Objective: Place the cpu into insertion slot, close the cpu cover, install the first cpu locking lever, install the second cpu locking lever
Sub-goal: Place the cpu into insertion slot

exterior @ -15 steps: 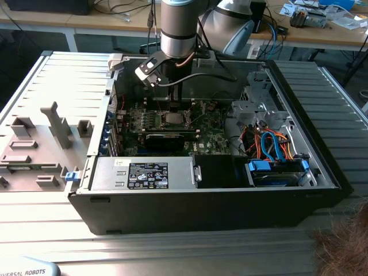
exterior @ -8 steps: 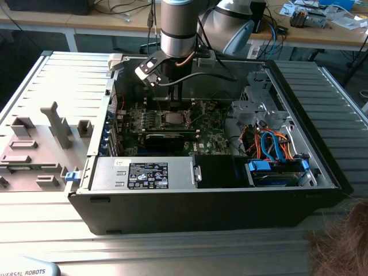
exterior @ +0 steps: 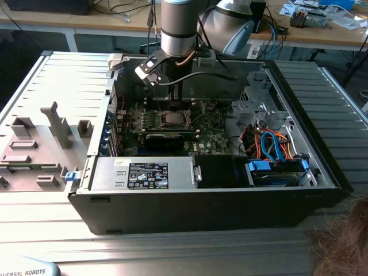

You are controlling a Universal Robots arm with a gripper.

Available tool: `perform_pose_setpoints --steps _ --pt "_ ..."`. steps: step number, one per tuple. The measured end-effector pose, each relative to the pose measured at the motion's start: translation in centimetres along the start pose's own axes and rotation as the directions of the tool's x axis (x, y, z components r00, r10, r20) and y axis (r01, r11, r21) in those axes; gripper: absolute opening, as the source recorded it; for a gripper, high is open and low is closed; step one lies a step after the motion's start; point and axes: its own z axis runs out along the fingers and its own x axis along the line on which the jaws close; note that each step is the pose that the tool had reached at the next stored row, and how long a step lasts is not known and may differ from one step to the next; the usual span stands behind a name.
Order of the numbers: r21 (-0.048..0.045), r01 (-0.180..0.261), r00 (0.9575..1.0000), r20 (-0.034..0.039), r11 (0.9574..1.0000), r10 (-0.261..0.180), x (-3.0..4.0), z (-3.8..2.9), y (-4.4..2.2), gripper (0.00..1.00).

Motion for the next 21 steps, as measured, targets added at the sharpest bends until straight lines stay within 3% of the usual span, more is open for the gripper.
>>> perform_pose_setpoints --steps 21 --pt "0.0000 0.000 1.0000 0.0000 1.0000 0.000 0.00 -1.15 0.00 0.11"
